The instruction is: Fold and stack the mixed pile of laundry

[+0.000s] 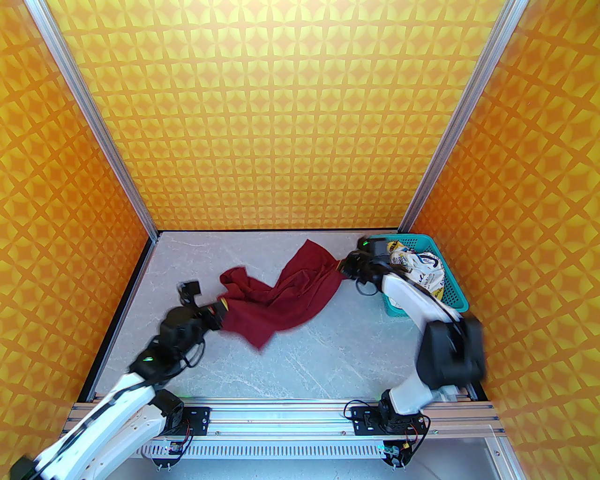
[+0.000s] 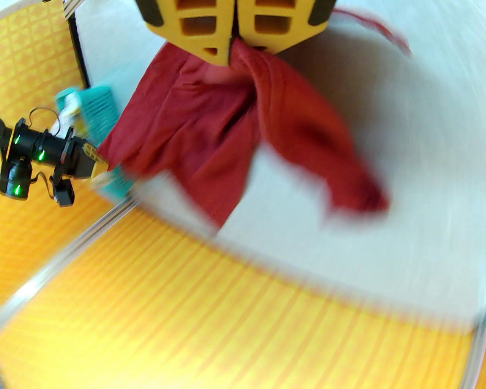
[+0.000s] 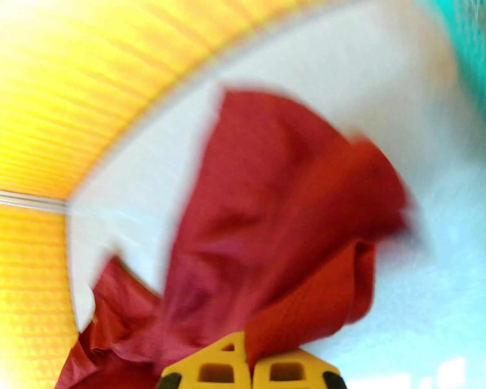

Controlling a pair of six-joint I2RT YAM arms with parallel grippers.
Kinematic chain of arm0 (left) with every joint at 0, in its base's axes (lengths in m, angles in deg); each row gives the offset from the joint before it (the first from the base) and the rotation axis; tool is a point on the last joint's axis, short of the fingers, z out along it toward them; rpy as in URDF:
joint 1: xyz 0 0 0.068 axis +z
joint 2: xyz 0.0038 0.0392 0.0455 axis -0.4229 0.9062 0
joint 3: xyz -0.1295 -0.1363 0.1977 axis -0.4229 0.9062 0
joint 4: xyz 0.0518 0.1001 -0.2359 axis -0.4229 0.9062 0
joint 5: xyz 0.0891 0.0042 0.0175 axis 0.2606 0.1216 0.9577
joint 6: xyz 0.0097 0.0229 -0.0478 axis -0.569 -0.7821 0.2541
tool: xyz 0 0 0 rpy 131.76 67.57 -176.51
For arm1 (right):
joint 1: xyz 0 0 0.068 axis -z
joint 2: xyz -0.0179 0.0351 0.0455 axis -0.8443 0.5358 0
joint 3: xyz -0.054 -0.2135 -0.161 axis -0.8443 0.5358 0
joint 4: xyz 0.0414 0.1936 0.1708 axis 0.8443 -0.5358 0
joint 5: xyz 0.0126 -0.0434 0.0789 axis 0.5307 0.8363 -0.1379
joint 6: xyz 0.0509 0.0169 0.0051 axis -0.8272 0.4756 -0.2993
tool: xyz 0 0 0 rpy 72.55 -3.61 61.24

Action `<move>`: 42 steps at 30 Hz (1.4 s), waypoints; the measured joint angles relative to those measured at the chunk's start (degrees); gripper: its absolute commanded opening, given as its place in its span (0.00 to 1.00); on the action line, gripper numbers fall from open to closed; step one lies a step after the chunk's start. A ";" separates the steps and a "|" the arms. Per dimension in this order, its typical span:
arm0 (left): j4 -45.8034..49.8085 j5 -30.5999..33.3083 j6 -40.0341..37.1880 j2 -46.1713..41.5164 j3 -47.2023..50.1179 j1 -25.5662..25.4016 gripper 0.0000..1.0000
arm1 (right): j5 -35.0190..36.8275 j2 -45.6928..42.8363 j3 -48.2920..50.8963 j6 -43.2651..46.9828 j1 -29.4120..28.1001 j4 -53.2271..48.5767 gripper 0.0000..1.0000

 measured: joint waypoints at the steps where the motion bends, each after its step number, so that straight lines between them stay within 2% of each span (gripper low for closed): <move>1: 1.55 0.22 -2.93 -0.48 -4.74 0.04 0.00 | 1.31 -3.72 -1.07 0.24 0.00 -1.38 0.00; 8: 11.34 0.42 -19.67 -0.44 -33.27 0.09 0.00 | 10.05 -23.65 -13.27 4.28 0.00 -11.63 0.00; 14: 20.28 1.57 -25.75 6.45 -52.87 0.09 0.00 | 13.18 -27.08 -25.81 6.38 0.00 -20.17 0.00; 17: 24.09 2.99 -26.36 13.75 -58.05 1.53 0.00 | 12.81 -24.06 -27.43 6.40 0.00 -21.55 0.00; 20: 25.33 2.64 -26.34 22.91 -60.57 5.86 0.00 | 11.45 -17.27 -28.55 6.38 0.00 -21.00 0.00; 27: 23.08 -4.87 -23.50 46.05 -68.37 18.08 0.00 | 8.48 4.59 -35.17 5.66 0.11 -12.15 0.00; 31: 19.74 -10.45 -20.26 59.10 -83.41 23.19 0.00 | 6.43 14.12 -45.64 3.37 0.66 -7.04 0.00; 34: 19.19 -12.76 -19.65 65.68 -97.24 25.00 0.00 | 5.44 16.35 -53.05 1.81 1.33 -4.76 0.00; 37: 19.15 -14.40 -19.71 66.07 -104.87 25.18 0.00 | 4.52 15.41 -58.34 1.20 1.95 -3.04 0.00; 39: 19.08 -15.06 -19.78 63.14 -103.73 25.14 0.00 | 3.89 13.35 -58.58 1.16 2.10 -2.23 0.00; 42: 18.38 -16.00 -19.50 49.96 -87.69 25.07 0.00 | 2.67 5.70 -48.59 0.55 2.62 -0.02 0.00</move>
